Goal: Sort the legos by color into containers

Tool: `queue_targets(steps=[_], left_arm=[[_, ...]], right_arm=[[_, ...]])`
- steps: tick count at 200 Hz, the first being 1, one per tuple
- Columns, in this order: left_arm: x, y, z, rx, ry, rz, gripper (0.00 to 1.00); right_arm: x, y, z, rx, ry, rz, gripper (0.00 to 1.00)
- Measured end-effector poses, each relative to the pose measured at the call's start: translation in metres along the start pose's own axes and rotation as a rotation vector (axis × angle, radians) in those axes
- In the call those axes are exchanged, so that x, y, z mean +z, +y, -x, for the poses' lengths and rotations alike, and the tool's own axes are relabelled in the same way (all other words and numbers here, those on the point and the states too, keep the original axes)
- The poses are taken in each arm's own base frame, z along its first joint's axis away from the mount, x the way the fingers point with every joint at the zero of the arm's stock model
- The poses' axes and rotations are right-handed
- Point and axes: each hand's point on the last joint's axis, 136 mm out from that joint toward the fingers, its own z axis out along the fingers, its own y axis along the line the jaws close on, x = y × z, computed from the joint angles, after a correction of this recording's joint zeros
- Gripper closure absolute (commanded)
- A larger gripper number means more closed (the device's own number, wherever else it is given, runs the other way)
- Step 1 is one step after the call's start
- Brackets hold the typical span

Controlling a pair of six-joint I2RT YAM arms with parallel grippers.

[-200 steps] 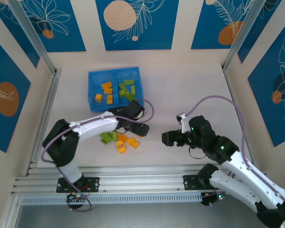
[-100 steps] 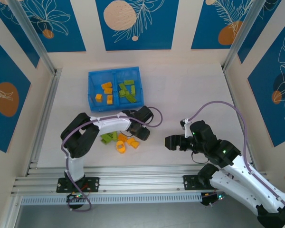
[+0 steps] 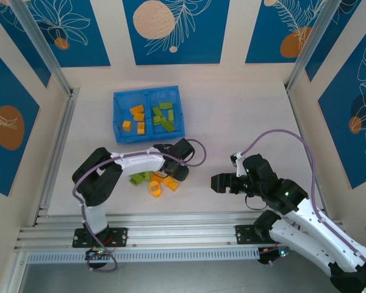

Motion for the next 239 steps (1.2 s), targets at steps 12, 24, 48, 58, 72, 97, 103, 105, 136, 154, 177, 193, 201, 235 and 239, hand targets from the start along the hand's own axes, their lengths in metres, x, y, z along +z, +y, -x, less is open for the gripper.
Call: queue_targets(steps=[12, 24, 48, 58, 72, 97, 103, 105, 136, 154, 177, 193, 201, 235, 239], left_arm=[[-0.012, 0.002, 0.006, -0.001, -0.034, 0.008, 0.70], [-0.029, 0.005, 0.017, -0.004, -0.093, 0.018, 0.70], [-0.071, 0.021, 0.044, -0.016, -0.226, 0.057, 0.71], [-0.089, 0.034, 0.057, -0.036, -0.282, 0.083, 0.71], [-0.111, 0.065, 0.074, -0.088, -0.352, 0.136, 0.72], [-0.141, 0.136, 0.096, -0.214, -0.449, 0.249, 0.72], [-0.147, 0.153, 0.099, -0.247, -0.467, 0.273, 0.72], [-0.148, 0.158, 0.100, -0.256, -0.472, 0.279, 0.72], [-0.158, 0.230, 0.118, -0.370, -0.496, 0.379, 0.71], [-0.148, 0.262, 0.131, -0.417, -0.486, 0.411, 0.69], [-0.120, 0.293, 0.137, -0.458, -0.434, 0.440, 0.65], [-0.103, 0.306, 0.134, -0.478, -0.395, 0.447, 0.54], [-0.097, 0.309, 0.132, -0.481, -0.377, 0.450, 0.48], [-0.107, 0.310, 0.134, -0.499, -0.391, 0.433, 0.41], [-0.109, 0.308, 0.134, -0.500, -0.398, 0.427, 0.41]], right_arm=[[0.000, 0.000, 0.000, 0.001, 0.000, 0.001, 0.14], [0.000, 0.000, 0.000, 0.002, -0.001, 0.000, 0.14], [-0.002, 0.002, 0.002, 0.004, -0.007, 0.005, 0.14], [-0.002, 0.002, 0.003, 0.005, -0.008, 0.006, 0.14], [-0.002, 0.002, 0.003, 0.007, -0.008, 0.005, 0.14], [-0.002, 0.002, 0.003, 0.009, -0.008, 0.005, 0.14], [-0.002, 0.002, 0.003, 0.010, -0.008, 0.005, 0.14], [-0.002, 0.002, 0.003, 0.011, -0.008, 0.005, 0.14], [-0.002, 0.003, 0.003, 0.011, -0.010, 0.006, 0.14], [-0.003, 0.003, 0.004, 0.013, -0.012, 0.008, 0.14], [-0.004, 0.004, 0.005, 0.015, -0.014, 0.009, 0.13], [-0.004, 0.004, 0.005, 0.018, -0.015, 0.007, 0.13], [-0.003, 0.003, 0.005, 0.018, -0.015, 0.006, 0.14], [-0.003, 0.006, 0.008, 0.018, -0.013, 0.005, 0.14], [-0.003, 0.006, 0.009, 0.018, -0.014, 0.006, 0.14]])
